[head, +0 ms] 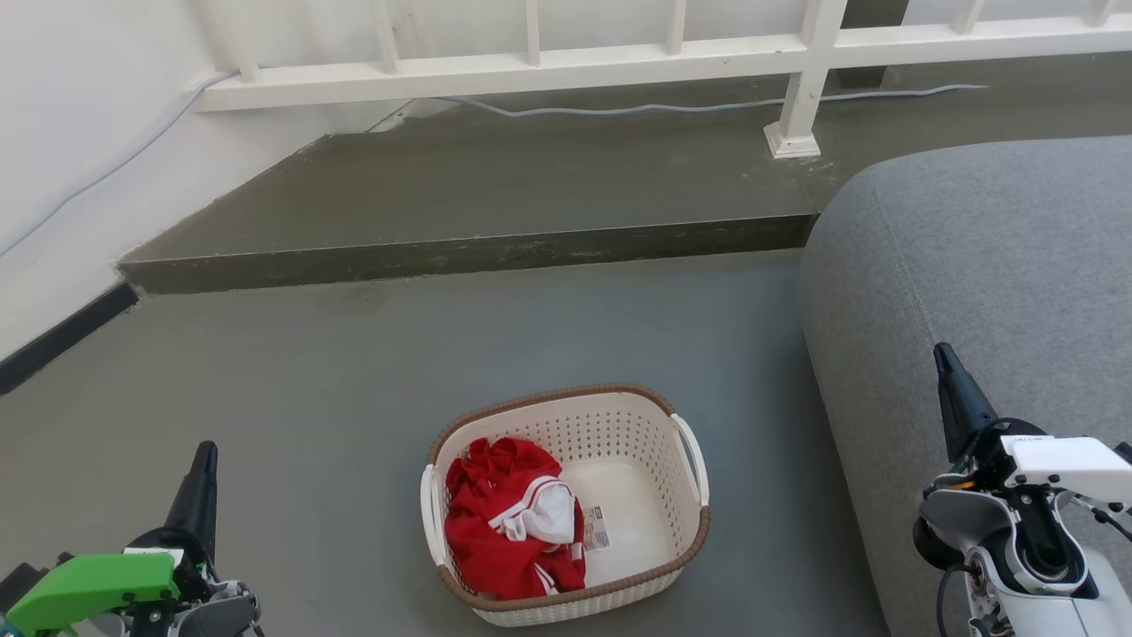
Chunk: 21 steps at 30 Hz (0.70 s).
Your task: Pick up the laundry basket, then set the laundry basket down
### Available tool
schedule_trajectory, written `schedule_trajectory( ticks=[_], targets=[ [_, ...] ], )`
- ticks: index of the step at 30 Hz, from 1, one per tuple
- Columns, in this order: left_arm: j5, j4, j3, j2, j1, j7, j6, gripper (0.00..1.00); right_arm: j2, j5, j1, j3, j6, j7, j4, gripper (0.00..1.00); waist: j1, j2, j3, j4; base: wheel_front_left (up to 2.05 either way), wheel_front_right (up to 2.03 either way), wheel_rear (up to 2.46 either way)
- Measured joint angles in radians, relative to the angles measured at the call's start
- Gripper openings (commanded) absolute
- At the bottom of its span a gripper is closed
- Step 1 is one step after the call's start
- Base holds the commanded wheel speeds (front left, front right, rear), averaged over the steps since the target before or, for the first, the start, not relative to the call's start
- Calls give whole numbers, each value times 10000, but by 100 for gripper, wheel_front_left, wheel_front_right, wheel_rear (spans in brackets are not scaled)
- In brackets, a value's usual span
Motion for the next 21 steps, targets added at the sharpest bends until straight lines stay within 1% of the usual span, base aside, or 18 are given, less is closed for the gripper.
schedule_trajectory(
  ticks=[21],
  targets=[
    [0,0,0,0,0,0,0,0,0,0,0,0,0,0,0,0,0,0,0,0,0,0,0]
  ],
)
